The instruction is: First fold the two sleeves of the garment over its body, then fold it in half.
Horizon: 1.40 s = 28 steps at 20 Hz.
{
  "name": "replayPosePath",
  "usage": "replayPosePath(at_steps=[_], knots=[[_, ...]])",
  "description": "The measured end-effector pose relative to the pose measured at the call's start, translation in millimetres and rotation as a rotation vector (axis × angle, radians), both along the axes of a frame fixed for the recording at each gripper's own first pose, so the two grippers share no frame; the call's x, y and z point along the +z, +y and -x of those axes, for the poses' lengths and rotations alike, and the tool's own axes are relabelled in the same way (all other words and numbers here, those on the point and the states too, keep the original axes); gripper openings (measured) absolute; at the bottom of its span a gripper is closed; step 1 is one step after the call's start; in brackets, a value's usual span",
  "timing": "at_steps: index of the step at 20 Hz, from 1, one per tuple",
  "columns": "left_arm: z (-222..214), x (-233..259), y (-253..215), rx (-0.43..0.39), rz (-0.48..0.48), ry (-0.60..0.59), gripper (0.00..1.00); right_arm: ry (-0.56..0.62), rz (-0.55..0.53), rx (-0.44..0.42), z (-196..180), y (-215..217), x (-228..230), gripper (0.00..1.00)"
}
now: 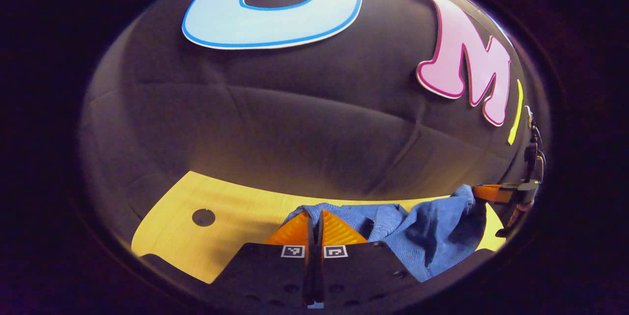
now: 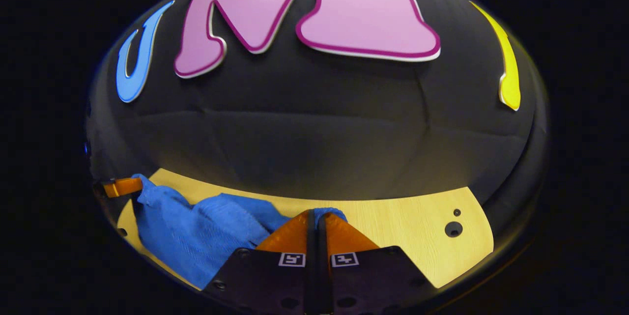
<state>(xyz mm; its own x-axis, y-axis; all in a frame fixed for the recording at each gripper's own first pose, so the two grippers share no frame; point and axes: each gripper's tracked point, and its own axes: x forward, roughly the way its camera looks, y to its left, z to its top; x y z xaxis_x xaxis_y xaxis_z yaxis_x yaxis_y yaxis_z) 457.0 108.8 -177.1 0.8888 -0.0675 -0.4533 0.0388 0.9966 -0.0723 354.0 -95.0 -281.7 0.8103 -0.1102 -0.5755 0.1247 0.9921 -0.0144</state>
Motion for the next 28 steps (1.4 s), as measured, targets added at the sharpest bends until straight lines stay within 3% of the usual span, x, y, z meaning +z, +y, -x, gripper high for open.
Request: replayPosePath(at_steps=[3, 6, 7, 8, 9, 10, 11, 14, 17, 19, 23, 25, 28], knots=[[-14.0, -32.3, -10.5, -0.039, -0.022, 0.06, 0.02, 0.078, 0.011, -0.038, -1.2, -11.2, -43.0, 0.05], [-16.3, -22.4, -18.9, -0.022, 0.047, 0.022, 0.48, 0.116, 0.023, -0.071, 6.8, -14.9, -53.7, 0.09], [-11.1, -17.3, -16.1, -0.002, 0.066, 0.011, 0.53, 0.103, 0.01, -0.075, 5.9, -12.6, -47.5, 0.13], [-1.8, -7.8, -18.3, 0.014, 0.08, 0.003, 0.67, 0.08, 0.031, -0.09, 4.6, -17.0, -40.0, 0.17], [8.9, 7.1, -18.7, 0.018, 0.079, -0.015, 0.82, 0.047, 0.048, -0.092, 6.9, -17.7, -25.7, 0.32], [19.6, 16.1, -14.9, 0.027, 0.062, -0.043, 0.85, 0.01, 0.065, -0.087, 9.4, -18.9, -10.5, 0.47], [32.8, 29.4, -11.6, 0.034, 0.042, -0.076, 0.85, -0.023, 0.088, -0.078, 15.2, -21.9, 5.3, 0.52], [83.7, 72.1, -14.8, 0.031, -0.001, -0.182, 0.85, -0.167, 0.152, -0.078, 46.9, -15.0, 68.3, 1.0], [143.9, 123.6, -27.3, -0.016, 0.015, -0.356, 0.84, -0.368, 0.144, -0.065, 94.9, 7.7, 137.6, 0.99], [185.9, 148.6, -37.9, -0.034, 0.08, -0.427, 0.83, -0.391, 0.101, -0.049, 136.8, 23.8, 155.0, 0.96], [285.6, 173.7, -48.9, -0.085, 0.128, -0.471, 0.82, -0.401, 0.078, -0.022, 235.1, 77.9, 192.6, 0.96], [332.4, 170.6, -57.7, -0.122, 0.1, -0.47, 0.81, -0.442, 0.103, -0.018, 272.7, 91.5, 217.8, 0.92], [391.1, 172.9, -49.5, -0.095, 0.055, -0.461, 0.82, -0.45, 0.081, -0.015, 325.8, 112.8, 241.1, 0.96]])
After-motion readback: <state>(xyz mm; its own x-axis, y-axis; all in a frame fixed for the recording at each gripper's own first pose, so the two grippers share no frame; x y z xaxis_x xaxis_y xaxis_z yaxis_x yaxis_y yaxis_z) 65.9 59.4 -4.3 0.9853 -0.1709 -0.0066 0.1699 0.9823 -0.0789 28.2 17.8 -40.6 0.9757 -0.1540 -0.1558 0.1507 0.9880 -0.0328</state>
